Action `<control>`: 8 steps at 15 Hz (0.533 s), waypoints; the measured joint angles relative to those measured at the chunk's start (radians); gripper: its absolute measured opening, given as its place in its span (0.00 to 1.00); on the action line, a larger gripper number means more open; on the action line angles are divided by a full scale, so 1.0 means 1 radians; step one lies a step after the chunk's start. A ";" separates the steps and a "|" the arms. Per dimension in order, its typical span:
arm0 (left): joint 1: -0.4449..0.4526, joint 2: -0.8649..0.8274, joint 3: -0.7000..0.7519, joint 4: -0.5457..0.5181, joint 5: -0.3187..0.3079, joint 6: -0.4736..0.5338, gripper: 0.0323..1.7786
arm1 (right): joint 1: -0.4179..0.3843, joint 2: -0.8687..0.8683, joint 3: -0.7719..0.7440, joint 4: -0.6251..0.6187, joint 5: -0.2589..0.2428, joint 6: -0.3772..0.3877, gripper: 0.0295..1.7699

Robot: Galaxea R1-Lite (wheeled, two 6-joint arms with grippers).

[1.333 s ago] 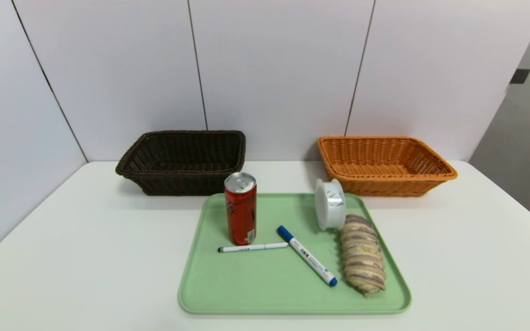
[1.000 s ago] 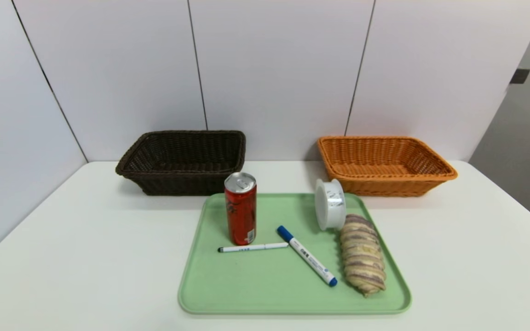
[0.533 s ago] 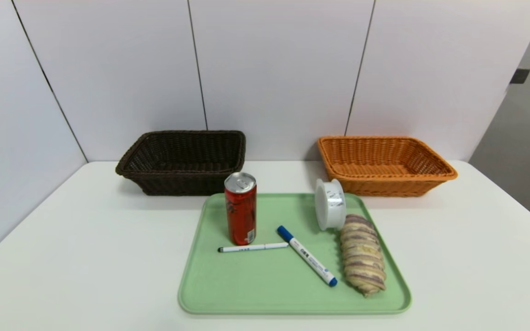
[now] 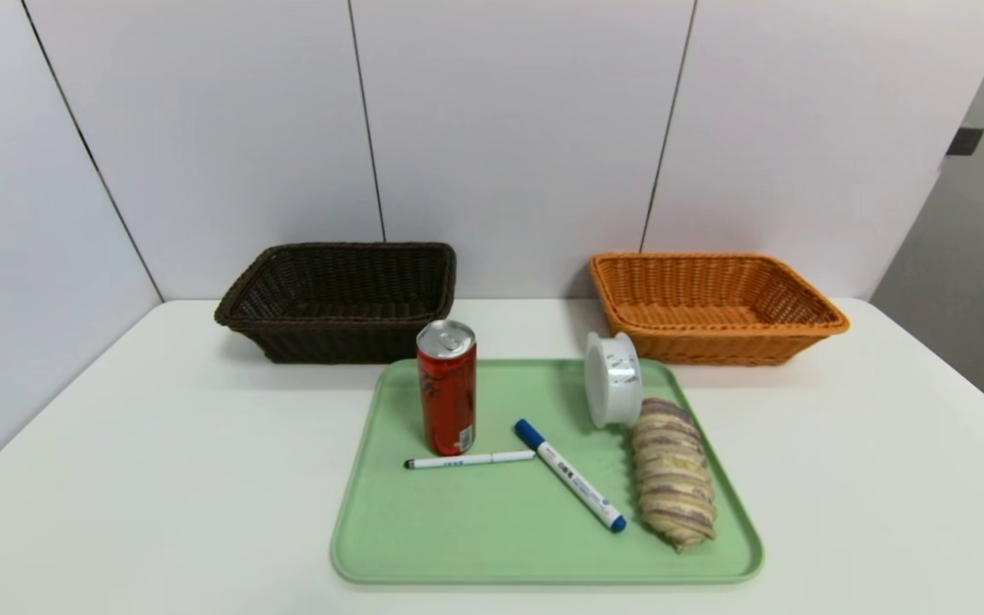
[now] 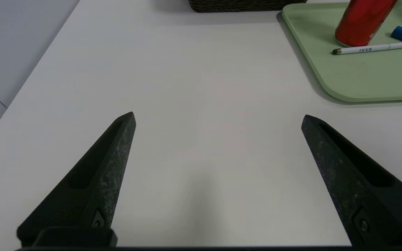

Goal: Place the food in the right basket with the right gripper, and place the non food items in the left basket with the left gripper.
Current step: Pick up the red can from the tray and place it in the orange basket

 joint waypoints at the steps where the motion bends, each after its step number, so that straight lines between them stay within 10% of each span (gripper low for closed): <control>1: -0.001 0.038 -0.042 0.012 -0.001 -0.009 0.95 | 0.002 0.032 -0.033 0.008 0.000 0.000 0.96; 8: -0.006 0.344 -0.227 0.009 -0.092 -0.009 0.95 | 0.015 0.338 -0.229 0.006 0.060 -0.005 0.96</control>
